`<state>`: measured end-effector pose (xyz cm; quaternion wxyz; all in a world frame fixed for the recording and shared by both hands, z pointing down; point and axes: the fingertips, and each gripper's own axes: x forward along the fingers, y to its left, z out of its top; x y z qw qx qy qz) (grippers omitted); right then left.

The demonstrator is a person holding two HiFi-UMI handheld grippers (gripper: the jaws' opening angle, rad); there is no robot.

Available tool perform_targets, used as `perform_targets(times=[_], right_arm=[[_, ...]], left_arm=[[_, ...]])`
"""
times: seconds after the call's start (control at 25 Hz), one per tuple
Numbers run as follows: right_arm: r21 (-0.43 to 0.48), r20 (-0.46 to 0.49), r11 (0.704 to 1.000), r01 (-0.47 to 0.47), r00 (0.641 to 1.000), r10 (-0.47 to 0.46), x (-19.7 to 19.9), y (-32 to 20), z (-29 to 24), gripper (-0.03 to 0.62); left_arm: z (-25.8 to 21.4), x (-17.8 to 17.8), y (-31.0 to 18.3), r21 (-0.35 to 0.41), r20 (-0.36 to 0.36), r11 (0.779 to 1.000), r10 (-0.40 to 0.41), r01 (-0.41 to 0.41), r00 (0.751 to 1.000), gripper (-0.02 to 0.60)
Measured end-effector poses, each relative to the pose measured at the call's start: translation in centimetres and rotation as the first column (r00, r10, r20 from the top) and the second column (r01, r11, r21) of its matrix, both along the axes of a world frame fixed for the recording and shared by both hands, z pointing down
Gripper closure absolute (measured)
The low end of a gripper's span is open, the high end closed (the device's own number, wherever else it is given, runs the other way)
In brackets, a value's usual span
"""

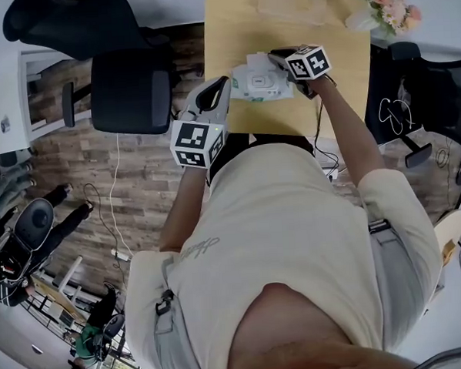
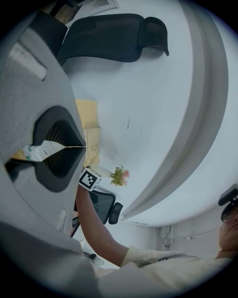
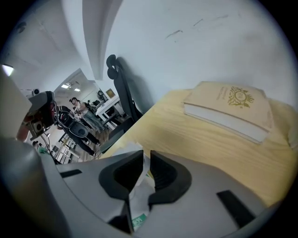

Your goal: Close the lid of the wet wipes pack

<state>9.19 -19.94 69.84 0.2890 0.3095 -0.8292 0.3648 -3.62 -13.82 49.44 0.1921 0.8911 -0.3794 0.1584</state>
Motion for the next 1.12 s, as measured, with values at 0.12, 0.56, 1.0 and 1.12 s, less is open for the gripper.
perform_targets(times=[0.12,0.56,1.0,1.12], right_arm=[[0.035,0.000,0.999,0.007,1.000,-0.007,-0.2,0.6,-0.8,0.548],[0.082,0.025,0.996,-0.016,1.000,0.014,-0.4,2.8,-2.7,0.546],[0.111,0.002,0.994,0.012,1.000,-0.012,-1.0,5.4,-3.6,0.545],[0.124,-0.030,0.991,0.048,0.999,-0.045,-1.2,6.4,-3.4,0.545]], left_arm=[[-0.5,0.1,0.4,0.013,-0.006,1.000,0.001,-0.001,1.000,0.565],[-1.3,-1.2,1.7,0.027,-0.046,0.999,-0.022,0.023,0.999,0.565],[-2.1,-2.4,2.5,0.010,-0.127,0.999,-0.049,0.050,0.991,0.565],[-1.9,-2.6,2.6,-0.011,-0.162,0.998,-0.066,0.065,0.984,0.565]])
